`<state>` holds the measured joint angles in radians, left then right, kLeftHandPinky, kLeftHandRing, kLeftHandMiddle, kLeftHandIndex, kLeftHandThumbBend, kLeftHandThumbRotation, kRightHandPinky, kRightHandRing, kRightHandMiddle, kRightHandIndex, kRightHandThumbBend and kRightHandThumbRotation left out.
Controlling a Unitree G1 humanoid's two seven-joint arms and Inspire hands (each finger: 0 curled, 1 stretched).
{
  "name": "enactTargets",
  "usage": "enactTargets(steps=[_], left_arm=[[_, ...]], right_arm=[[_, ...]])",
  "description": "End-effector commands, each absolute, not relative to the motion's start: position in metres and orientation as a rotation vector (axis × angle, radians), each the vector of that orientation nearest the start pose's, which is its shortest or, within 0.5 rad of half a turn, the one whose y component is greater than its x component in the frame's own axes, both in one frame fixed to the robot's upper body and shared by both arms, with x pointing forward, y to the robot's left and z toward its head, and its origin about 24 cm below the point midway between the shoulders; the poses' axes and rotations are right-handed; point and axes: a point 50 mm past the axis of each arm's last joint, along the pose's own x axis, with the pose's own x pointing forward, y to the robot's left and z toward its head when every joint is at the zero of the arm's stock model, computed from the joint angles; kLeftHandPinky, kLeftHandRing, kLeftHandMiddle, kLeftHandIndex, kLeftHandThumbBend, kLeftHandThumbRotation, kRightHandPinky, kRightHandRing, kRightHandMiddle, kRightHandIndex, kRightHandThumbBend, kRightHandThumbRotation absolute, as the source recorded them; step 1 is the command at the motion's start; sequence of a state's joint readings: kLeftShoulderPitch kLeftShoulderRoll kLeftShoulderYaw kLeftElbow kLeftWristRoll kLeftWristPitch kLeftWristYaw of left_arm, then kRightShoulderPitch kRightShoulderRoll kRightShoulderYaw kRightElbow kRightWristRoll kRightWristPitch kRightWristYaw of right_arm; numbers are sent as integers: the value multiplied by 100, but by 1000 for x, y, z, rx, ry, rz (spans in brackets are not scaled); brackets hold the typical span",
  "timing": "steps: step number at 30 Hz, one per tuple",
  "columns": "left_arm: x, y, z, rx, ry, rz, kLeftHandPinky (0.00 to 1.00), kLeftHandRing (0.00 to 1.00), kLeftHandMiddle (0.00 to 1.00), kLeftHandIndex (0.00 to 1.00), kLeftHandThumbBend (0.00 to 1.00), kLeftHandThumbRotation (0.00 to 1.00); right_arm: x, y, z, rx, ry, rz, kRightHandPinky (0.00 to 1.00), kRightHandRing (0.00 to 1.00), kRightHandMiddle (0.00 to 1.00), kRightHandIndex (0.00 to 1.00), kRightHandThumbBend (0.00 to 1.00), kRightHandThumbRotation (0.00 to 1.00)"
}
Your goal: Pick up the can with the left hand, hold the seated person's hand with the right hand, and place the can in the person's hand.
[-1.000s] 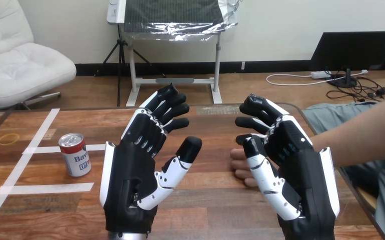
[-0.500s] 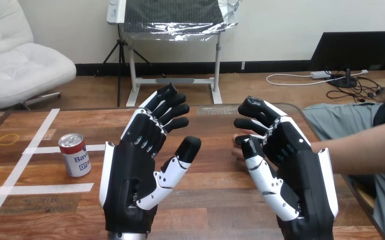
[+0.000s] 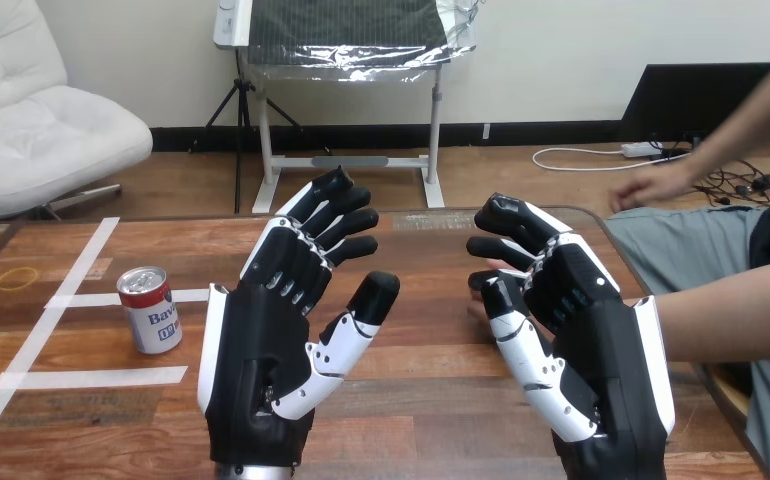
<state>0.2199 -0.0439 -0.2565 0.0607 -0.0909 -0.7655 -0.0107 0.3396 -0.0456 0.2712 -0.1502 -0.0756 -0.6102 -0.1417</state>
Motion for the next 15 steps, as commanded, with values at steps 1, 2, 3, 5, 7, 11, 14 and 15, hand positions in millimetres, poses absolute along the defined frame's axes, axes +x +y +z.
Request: enactTargets(steps=[1, 2, 3, 5, 7, 11, 14, 15], left_arm=[[183, 99, 55, -256, -494, -93, 71, 76, 78, 79, 66, 32], [183, 99, 55, -253, -499, -89, 71, 76, 78, 79, 66, 32], [184, 99, 55, -249, -502, -85, 71, 75, 78, 79, 66, 32], [184, 100, 55, -244, -505, -80, 71, 75, 78, 79, 66, 32], [184, 100, 55, -243, -503, -78, 71, 76, 78, 79, 66, 32], [184, 102, 56, -201, -511, -51, 70, 77, 78, 79, 66, 33], [184, 103, 56, -173, -512, -33, 70, 77, 79, 80, 67, 34], [184, 103, 56, -168, -512, -30, 71, 78, 79, 80, 67, 34]], right_arm=[[179, -111, 70, 60, -469, 35, 61, 73, 79, 77, 44, 49], [179, -111, 70, 54, -470, 35, 61, 73, 79, 77, 44, 49], [179, -111, 70, 50, -471, 35, 61, 73, 79, 77, 44, 49], [179, -111, 70, 46, -472, 34, 61, 73, 79, 77, 44, 50], [179, -111, 71, 46, -472, 34, 60, 73, 79, 77, 45, 49], [179, -111, 71, 43, -472, 31, 61, 74, 79, 78, 46, 44], [179, -111, 71, 38, -476, 33, 62, 75, 80, 78, 48, 38], [179, -112, 71, 35, -477, 34, 63, 76, 80, 79, 49, 35]])
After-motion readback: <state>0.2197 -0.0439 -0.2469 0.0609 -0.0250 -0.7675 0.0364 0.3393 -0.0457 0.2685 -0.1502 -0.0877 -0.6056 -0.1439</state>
